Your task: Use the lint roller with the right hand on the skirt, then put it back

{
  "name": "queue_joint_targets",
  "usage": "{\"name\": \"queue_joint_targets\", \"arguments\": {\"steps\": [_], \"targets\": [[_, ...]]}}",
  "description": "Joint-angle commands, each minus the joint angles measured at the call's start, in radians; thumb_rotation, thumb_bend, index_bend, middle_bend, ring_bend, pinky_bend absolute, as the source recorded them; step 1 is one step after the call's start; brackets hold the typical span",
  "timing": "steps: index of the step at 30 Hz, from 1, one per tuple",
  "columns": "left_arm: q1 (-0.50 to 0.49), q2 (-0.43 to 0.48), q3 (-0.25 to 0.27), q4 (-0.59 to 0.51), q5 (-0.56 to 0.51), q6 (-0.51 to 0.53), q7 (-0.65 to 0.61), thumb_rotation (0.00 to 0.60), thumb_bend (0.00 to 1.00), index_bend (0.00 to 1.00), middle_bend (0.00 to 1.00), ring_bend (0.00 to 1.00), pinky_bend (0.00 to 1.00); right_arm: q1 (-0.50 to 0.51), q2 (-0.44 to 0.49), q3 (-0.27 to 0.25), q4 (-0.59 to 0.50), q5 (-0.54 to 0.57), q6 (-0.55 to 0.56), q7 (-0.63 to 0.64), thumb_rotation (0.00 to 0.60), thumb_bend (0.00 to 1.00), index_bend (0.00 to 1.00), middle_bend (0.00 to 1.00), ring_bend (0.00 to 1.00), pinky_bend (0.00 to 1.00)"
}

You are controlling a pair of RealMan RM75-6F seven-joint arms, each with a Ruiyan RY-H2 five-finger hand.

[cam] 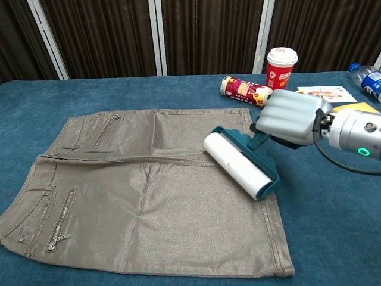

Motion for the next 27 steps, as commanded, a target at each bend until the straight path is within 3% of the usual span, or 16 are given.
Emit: {"name": "queue_joint_targets", "arguments": {"steps": [1,6,15,27], "targets": [[-0.001,-0.001,0.001,-0.002,0.002,-0.001,0.003,0.6,0.0,0.0,0.0,0.0,0.0,-0.007,0.015,-0.01,0.053,-0.002,0.01,0.035,0.6,0.84,0.47,0.53,0.45,0.46],[-0.003,-0.001,0.001,-0.005,0.003,-0.001,0.003,0.6,0.0,0.0,0.0,0.0,0.0,-0.008,0.02,-0.025,0.052,-0.025,0.028,0.049,0.6,0.84,0.47,0.53,0.45,0.46],[-0.004,0.004,0.002,-0.011,0.004,-0.002,-0.006,0.6,0.0,0.0,0.0,0.0,0.0,0.013,0.013,-0.051,-0.099,-0.087,0.04,0.027,0.6,0.84,0.47,0.54,0.45,0.46],[0.0,0.02,0.005,-0.014,0.008,-0.001,-0.033,0.6,0.0,0.0,0.0,0.0,0.0,0.04,-0.066,-0.048,-0.298,-0.083,-0.014,-0.183,0.6,0.84,0.47,0.54,0.45,0.46]]}}
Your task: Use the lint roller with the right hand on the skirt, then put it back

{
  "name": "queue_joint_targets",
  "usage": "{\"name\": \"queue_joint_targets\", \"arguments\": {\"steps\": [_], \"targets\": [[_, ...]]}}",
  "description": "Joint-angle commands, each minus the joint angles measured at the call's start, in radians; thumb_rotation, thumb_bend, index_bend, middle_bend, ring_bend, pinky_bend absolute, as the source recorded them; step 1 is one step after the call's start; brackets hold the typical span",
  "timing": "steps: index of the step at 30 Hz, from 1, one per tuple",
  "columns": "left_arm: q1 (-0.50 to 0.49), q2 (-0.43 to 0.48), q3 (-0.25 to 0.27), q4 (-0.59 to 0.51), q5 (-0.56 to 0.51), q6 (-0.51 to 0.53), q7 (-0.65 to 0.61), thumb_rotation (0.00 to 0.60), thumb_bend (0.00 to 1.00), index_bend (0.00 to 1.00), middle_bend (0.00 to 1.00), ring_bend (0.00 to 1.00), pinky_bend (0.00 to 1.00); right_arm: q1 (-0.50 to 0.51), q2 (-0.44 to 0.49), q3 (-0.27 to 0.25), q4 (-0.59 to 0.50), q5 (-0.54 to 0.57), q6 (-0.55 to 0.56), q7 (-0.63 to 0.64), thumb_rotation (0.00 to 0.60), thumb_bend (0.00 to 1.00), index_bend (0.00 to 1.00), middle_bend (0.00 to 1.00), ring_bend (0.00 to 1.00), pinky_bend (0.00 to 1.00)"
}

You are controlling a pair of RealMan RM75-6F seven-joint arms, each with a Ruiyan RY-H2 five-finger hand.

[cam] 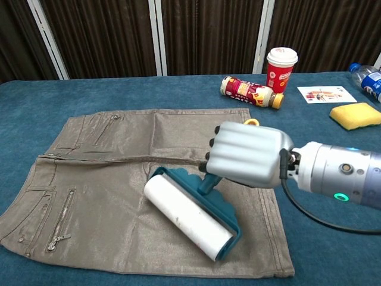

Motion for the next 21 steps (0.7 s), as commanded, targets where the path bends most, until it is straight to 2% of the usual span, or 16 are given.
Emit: {"name": "queue_joint_targets", "arguments": {"steps": [1,9,21], "targets": [[0.001,0.004,0.001,0.0,0.001,0.0,-0.006,0.6,0.0,0.0,0.0,0.0,0.0,0.007,-0.032,0.008,-0.046,0.016,-0.021,-0.072,0.6,0.84,0.47,0.53,0.45,0.46],[0.003,0.009,0.0,0.004,-0.004,-0.001,-0.015,0.6,0.0,0.0,0.0,0.0,0.0,-0.004,-0.027,0.021,-0.02,0.059,-0.021,-0.135,0.6,0.84,0.47,0.53,0.45,0.46],[-0.003,-0.003,0.002,0.0,-0.007,-0.008,0.013,0.6,0.0,0.0,0.0,0.0,0.0,-0.051,0.066,0.031,0.166,0.135,0.004,-0.088,0.6,0.84,0.47,0.53,0.45,0.46]]}}
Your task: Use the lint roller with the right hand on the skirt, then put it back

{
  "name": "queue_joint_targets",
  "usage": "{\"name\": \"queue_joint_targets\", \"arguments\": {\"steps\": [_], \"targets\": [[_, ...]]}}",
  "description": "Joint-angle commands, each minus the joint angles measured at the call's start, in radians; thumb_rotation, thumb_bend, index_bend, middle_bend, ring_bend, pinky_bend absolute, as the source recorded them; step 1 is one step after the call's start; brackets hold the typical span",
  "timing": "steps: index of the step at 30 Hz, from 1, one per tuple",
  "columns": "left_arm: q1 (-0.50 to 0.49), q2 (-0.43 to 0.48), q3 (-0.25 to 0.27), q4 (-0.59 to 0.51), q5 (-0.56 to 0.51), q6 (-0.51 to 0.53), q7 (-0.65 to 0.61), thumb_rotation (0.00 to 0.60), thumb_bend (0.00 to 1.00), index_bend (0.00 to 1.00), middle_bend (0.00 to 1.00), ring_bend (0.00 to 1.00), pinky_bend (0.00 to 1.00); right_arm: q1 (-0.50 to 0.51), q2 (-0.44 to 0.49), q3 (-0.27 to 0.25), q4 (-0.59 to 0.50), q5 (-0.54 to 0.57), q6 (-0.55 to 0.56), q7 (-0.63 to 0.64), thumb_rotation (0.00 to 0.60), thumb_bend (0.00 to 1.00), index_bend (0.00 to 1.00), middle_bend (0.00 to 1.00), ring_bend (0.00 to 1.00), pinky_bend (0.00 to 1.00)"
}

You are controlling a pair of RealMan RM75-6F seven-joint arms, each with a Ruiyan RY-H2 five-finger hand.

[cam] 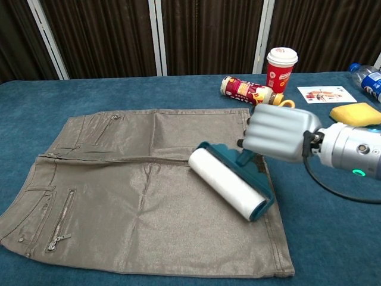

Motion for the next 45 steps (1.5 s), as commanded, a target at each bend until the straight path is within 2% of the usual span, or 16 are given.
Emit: {"name": "queue_joint_targets", "arguments": {"steps": [1,8,12,18,26,35,45], "targets": [[-0.003,-0.003,0.0,-0.001,-0.002,-0.004,0.007,0.6,0.0,0.0,0.0,0.0,0.0,-0.017,0.028,0.006,0.056,0.03,0.005,0.032,0.6,0.84,0.47,0.53,0.45,0.46],[-0.009,-0.012,0.001,-0.002,-0.004,-0.011,0.022,0.6,0.0,0.0,0.0,0.0,0.0,-0.021,0.042,-0.004,0.135,0.026,0.011,0.047,0.6,0.84,0.47,0.53,0.45,0.46],[-0.012,-0.015,0.001,-0.002,-0.007,-0.017,0.027,0.6,0.0,0.0,0.0,0.0,0.0,-0.013,0.038,-0.012,0.121,-0.003,0.025,0.057,0.6,0.84,0.47,0.53,0.45,0.46],[-0.012,-0.014,0.001,-0.003,-0.007,-0.016,0.027,0.6,0.0,0.0,0.0,0.0,0.0,0.017,0.026,-0.027,0.052,-0.066,0.033,0.018,0.6,0.84,0.47,0.53,0.45,0.46],[-0.011,-0.013,0.005,0.004,-0.013,-0.023,0.024,0.6,0.0,0.0,0.0,0.0,0.0,0.055,-0.007,-0.038,-0.092,-0.12,0.003,-0.08,0.6,0.84,0.47,0.53,0.45,0.46],[-0.011,-0.013,0.005,0.006,-0.016,-0.024,0.024,0.6,0.0,0.0,0.0,0.0,0.0,0.081,-0.06,-0.022,-0.178,-0.105,-0.048,-0.178,0.6,0.84,0.47,0.53,0.45,0.46],[-0.011,-0.012,0.004,0.006,-0.02,-0.025,0.025,0.6,0.0,0.0,0.0,0.0,0.0,0.067,-0.078,-0.007,-0.139,-0.02,-0.073,-0.294,0.6,0.84,0.46,0.53,0.45,0.46]]}}
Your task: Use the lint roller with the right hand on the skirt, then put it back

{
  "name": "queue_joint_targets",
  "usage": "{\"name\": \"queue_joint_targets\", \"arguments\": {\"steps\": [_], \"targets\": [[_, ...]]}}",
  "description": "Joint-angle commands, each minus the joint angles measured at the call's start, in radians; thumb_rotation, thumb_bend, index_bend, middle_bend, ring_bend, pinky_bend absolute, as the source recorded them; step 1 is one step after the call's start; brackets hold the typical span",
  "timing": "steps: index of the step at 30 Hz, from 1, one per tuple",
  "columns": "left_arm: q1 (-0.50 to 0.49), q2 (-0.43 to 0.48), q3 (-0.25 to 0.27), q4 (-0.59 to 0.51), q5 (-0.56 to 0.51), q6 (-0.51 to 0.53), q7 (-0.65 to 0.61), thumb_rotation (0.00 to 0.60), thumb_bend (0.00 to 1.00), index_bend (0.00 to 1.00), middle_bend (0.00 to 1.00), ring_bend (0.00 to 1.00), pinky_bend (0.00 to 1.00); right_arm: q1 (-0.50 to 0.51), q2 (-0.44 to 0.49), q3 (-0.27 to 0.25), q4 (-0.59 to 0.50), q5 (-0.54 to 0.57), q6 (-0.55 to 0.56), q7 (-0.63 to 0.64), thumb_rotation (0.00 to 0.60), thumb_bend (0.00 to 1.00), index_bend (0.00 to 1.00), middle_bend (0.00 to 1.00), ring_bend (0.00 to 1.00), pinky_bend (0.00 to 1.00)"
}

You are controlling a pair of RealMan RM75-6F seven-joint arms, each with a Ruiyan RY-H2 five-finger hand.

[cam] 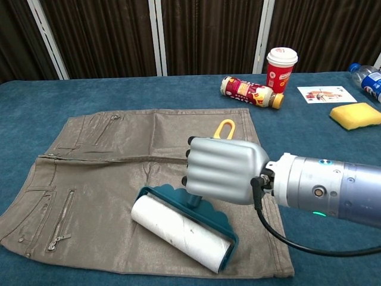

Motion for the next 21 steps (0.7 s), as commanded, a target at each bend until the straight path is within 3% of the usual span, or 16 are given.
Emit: {"name": "queue_joint_targets", "arguments": {"steps": [1,12,21], "targets": [[0.0,0.0,0.0,0.001,-0.001,0.0,0.001,0.6,0.0,0.0,0.0,0.0,0.0,-0.013,0.0,0.013,0.029,0.043,0.004,-0.042,0.6,0.84,0.46,0.54,0.45,0.46],[-0.005,-0.008,0.0,0.005,-0.008,-0.009,0.014,0.6,0.0,0.0,0.0,0.0,0.0,-0.051,0.076,0.046,0.144,0.176,0.04,-0.095,0.6,0.84,0.46,0.54,0.45,0.46],[-0.009,-0.014,0.001,0.003,-0.013,-0.015,0.029,0.6,0.0,0.0,0.0,0.0,0.0,-0.126,0.18,0.024,0.193,0.259,0.076,0.005,0.6,0.84,0.46,0.53,0.45,0.46]]}}
